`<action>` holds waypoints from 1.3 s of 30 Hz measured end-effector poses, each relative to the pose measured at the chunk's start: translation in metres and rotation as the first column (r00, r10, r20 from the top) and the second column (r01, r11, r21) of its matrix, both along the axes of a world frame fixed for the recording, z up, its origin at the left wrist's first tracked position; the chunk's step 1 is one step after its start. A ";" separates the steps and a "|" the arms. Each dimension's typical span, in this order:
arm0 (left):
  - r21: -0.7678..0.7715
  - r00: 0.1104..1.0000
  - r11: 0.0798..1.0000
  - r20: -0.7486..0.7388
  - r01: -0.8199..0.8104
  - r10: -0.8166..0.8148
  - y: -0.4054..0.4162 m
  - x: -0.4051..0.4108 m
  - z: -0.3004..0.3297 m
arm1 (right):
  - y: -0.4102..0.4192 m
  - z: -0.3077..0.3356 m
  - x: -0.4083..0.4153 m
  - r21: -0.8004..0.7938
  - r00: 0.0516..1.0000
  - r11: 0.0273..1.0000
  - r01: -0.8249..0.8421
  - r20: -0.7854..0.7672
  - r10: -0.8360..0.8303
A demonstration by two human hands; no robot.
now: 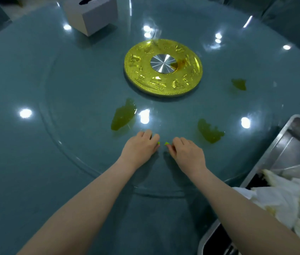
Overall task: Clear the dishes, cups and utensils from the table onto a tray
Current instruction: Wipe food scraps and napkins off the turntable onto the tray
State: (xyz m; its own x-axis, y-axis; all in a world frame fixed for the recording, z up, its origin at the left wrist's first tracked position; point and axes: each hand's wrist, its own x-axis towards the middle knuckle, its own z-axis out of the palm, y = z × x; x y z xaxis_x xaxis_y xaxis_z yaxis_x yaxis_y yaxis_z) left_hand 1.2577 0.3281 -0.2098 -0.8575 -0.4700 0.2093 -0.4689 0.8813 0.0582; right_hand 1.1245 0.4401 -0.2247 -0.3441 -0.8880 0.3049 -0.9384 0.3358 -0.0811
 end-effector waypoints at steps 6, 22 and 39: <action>-0.048 0.997 0.997 0.043 0.065 -0.062 0.004 -0.014 0.001 | 0.004 0.000 -0.017 -0.061 1.000 0.998 0.026 -0.007 -0.026; 0.671 0.460 -0.480 0.226 0.565 0.859 0.013 -0.001 0.027 | 0.009 0.042 -0.035 0.260 -0.772 0.770 0.582 0.473 0.424; 0.985 0.723 -0.017 0.138 -0.172 0.677 0.011 -0.002 0.024 | 0.001 0.039 -0.039 0.310 0.805 0.925 0.221 0.478 -0.352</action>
